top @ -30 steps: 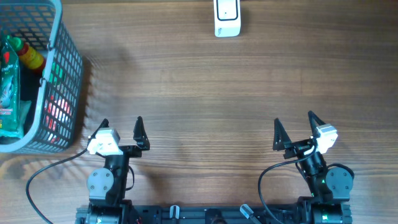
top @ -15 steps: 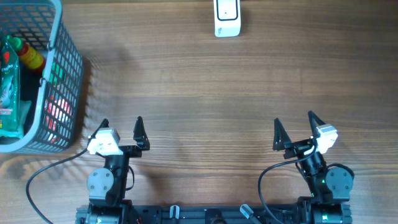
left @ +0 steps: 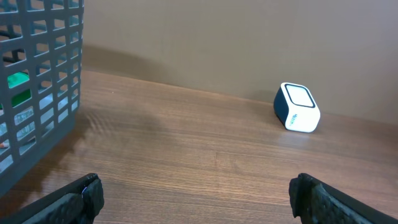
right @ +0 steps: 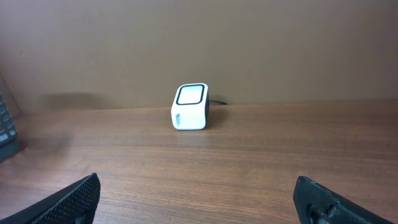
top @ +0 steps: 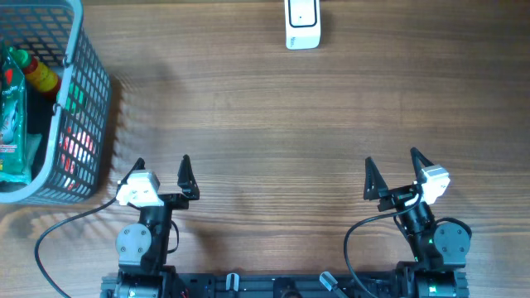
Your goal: Scan the item barcode
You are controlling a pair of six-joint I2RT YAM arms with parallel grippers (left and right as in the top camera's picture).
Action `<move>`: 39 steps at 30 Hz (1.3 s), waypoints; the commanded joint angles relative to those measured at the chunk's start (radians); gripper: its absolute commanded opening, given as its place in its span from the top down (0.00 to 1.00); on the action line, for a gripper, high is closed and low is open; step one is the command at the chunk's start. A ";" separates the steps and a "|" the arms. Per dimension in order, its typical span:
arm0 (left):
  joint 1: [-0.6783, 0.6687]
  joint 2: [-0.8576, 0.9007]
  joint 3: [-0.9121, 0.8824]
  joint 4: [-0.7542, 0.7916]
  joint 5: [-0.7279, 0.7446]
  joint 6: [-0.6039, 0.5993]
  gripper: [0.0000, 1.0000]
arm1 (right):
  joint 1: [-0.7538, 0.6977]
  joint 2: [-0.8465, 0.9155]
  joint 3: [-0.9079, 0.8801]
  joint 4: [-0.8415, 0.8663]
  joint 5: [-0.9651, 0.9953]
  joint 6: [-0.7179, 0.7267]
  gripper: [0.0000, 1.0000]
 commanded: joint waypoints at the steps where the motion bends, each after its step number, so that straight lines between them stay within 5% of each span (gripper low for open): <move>1: -0.004 -0.006 -0.005 -0.002 0.009 0.016 0.00 | 0.008 -0.005 -0.001 0.003 0.016 0.011 0.00; 24: -0.004 -0.006 -0.005 0.021 0.009 0.006 0.00 | 0.008 -0.005 -0.001 0.003 0.016 0.011 0.00; 39: -0.004 -0.006 -0.004 0.601 0.076 -0.003 0.00 | 0.008 -0.005 -0.001 0.003 0.016 0.011 0.00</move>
